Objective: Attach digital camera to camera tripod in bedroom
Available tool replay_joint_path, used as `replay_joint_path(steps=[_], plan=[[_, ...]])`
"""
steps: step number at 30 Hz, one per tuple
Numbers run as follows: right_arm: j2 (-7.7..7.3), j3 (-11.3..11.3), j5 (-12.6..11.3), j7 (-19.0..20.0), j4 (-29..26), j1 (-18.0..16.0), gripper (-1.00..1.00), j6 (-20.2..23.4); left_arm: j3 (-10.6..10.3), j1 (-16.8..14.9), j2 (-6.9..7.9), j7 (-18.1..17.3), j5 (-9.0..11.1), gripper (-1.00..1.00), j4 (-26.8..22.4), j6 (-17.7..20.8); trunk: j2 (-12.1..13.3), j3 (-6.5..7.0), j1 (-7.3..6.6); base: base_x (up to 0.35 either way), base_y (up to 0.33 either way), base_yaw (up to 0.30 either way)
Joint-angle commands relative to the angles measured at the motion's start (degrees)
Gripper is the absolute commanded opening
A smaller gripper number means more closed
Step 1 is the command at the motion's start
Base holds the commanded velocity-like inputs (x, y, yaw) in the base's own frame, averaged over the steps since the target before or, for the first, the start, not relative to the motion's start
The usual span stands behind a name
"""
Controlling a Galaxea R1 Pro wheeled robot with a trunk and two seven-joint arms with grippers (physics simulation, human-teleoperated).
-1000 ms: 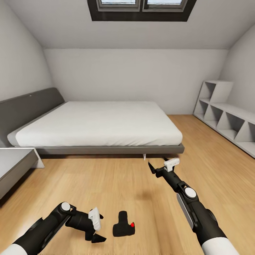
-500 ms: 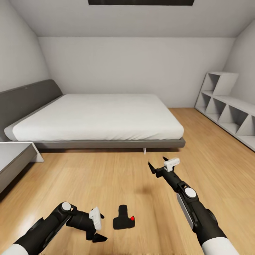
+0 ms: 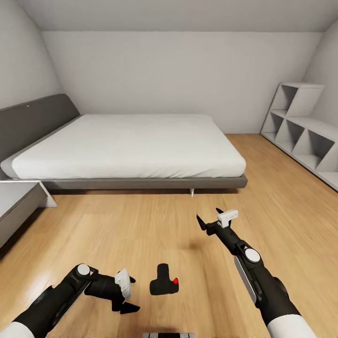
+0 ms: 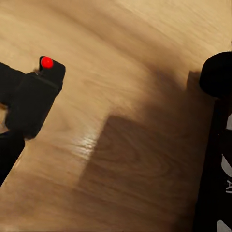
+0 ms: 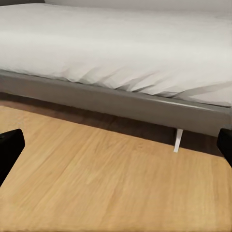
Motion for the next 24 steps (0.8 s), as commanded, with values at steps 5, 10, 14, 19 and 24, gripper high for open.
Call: replay_joint_path(steps=[5, 10, 14, 19, 24], plan=[[-0.04, 0.05, -0.06, 0.09, 0.09, -0.03, 1.00, -0.16, 7.15, -0.03, 0.15, -0.21, -0.03, 1.00, -2.40, 0.53, -0.09, -1.16, 0.12, 0.000, 0.000, 0.000], [-0.04, 0.05, -0.06, 0.09, 0.10, -0.03, 1.00, -0.14, 13.86, -0.03, 0.12, -0.34, -0.03, 1.00, -3.25, 0.70, -0.16, -2.27, 0.24, 0.000, 0.000, 0.000], [-0.04, 0.05, -0.06, 0.09, 0.11, -0.03, 1.00, -0.14, 17.34, -0.03, 0.06, -0.59, -0.03, 1.00, -3.52, 0.99, -0.21, -3.16, 0.35, 0.000, 0.000, 0.000], [-0.04, 0.05, -0.06, 0.09, 0.11, -0.03, 1.00, -0.11, 18.82, -0.06, -0.03, -0.68, -0.03, 1.00, -3.75, 1.11, -0.28, -4.26, 0.48, 0.000, 0.000, 0.000], [-0.04, 0.05, -0.06, 0.09, 0.38, -0.03, 1.00, -0.15, 19.51, -0.15, -0.12, -0.61, -0.03, 1.00, -4.53, 1.07, -0.34, -5.37, 0.61, 0.000, 0.000, 0.000]])
